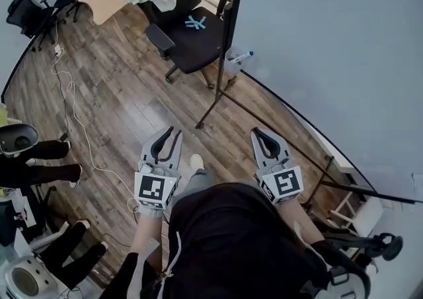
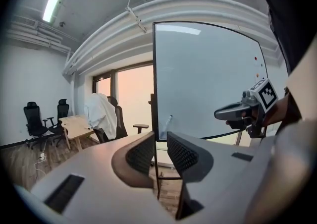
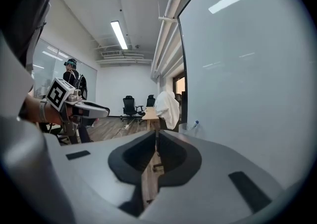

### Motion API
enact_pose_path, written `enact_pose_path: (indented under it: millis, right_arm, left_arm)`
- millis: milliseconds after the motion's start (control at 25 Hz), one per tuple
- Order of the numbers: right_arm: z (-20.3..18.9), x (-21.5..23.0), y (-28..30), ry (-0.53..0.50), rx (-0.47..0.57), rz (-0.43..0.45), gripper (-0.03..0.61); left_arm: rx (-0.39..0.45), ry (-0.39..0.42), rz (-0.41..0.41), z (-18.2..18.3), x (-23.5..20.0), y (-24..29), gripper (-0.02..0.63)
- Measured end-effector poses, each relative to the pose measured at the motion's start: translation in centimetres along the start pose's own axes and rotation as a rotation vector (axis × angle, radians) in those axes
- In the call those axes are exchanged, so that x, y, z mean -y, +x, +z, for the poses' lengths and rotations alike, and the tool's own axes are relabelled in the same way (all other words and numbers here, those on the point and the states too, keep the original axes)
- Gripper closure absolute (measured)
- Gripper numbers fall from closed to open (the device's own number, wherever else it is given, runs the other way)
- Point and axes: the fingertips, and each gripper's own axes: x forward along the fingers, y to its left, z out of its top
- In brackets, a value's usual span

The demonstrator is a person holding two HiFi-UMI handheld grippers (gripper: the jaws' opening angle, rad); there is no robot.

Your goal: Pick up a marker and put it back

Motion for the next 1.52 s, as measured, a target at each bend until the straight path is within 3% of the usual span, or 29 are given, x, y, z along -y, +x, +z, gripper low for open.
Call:
enact_pose_path:
  millis: [480, 880, 1520]
  right_arm:
    - [2.1, 0.7, 7.0, 0.028, -0.037, -0.213, 0.551]
    - [1.0, 2.1, 4.9, 0.069, -0.086, -0.405, 0.551]
    - [-0.7, 8.5, 1.3, 0.131, -0.117, -0.502, 0.551]
  left_arm:
    - [0.008, 0.035, -0.222, 0.0, -7.1, 7.5, 0.541]
    - [0.012, 0.069, -0.424, 0.1, -4.5, 12.7, 0.541]
    - [-0.050, 0.119, -0.458, 1.3, 0.4, 21.0, 0.541]
